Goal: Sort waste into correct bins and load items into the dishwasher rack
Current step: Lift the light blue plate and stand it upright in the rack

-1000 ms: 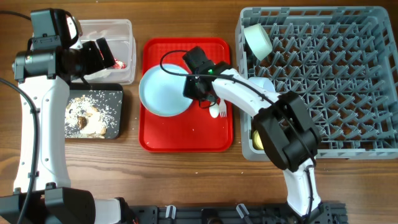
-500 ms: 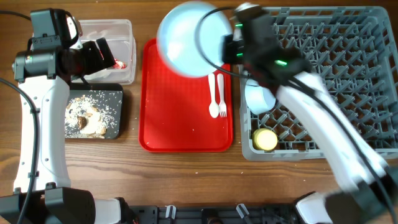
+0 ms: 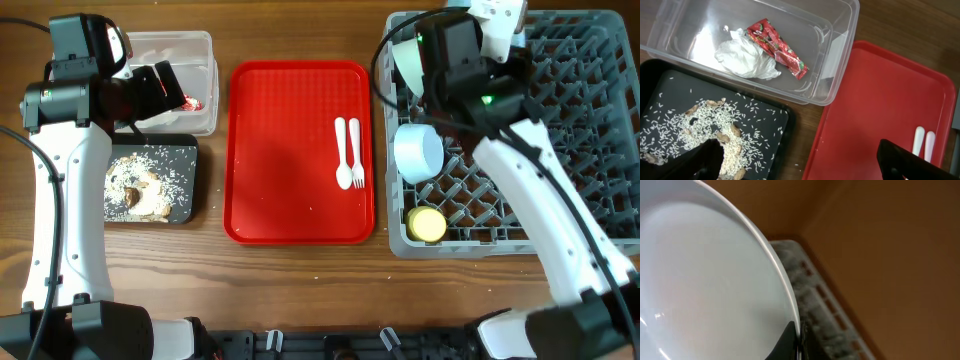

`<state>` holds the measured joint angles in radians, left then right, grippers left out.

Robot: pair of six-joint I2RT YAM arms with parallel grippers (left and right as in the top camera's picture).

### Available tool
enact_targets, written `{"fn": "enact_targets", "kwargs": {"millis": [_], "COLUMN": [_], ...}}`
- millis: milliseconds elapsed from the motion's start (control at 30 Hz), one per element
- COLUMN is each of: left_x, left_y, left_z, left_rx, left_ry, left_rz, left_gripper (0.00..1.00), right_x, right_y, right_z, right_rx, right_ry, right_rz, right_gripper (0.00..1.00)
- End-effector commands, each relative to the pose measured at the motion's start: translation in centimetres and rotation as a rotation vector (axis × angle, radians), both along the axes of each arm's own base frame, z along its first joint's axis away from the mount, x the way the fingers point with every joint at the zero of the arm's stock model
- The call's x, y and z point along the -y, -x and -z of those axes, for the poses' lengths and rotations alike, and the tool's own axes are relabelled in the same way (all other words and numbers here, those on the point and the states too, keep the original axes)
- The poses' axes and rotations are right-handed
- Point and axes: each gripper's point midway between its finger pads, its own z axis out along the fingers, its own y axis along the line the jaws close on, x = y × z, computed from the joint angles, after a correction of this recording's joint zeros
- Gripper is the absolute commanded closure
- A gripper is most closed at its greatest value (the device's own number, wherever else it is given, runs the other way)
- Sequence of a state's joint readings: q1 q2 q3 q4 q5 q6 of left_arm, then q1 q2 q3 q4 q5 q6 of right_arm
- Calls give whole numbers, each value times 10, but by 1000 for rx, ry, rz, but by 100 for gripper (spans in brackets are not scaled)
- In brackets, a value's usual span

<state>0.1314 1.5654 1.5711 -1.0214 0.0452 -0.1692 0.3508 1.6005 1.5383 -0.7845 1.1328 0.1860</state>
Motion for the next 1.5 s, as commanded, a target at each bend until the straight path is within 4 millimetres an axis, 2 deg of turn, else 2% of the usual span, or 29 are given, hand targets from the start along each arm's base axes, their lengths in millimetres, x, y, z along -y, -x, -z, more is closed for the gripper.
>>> {"fn": "enact_targets", "kwargs": {"millis": [0,100,233,400,600,633,667,700,733,800,933,1100,1167,1333,1400,1467], "left_x": [-4,-4,-4,-4,-4,-4,-4,-4,-4,-4,-4,-4,-4,-4,-4,-4], "left_y": [-1,-1,-1,-1,-1,-1,-1,-1,-1,-1,-1,-1,-1,-1,-1,-1], "left_z": [-2,-2,-2,-2,-2,-2,-2,-2,-2,-2,-2,-2,-2,-2,-2,-2], "left_rx": [5,5,5,5,5,5,5,5,5,5,5,5,5,5,5,5], "left_ry": [-19,-19,-19,-19,-19,-19,-19,-19,-19,-19,-19,-19,-19,-19,-19,-19], "left_rz": [1,1,1,1,1,1,1,1,1,1,1,1,1,1,1,1], "left_gripper": [0,0,0,0,0,0,0,0,0,0,0,0,0,0,0,0], "right_x": [35,43,38,32,22,20,18,13,9,4,-8,-32,-56,-151,-180,-202], "right_y": [-4,-19,-49,-66,-76,-77,-79,-82,-84,-87,-89,-81,-74,-30,-16,-8], "right_z": [6,21,60,91,115,116,119,123,126,128,114,60,38,-8,-14,-3], "right_rx": [-9,-23,-136,-186,-225,-228,-231,-234,-234,-226,-194,-84,-50,-36,-58,-113], "right_ry": [117,110,81,81,24,17,2,-30,-52,-88,-158,-291,-395,-776,-935,-1038], "right_rz": [149,162,66,38,-26,-34,-49,-80,-101,-127,-197,-353,-494,-976,-1089,-1138], "right_gripper": [96,96,96,96,95,92,84,57,46,28,14,2,0,0,0,1]}}
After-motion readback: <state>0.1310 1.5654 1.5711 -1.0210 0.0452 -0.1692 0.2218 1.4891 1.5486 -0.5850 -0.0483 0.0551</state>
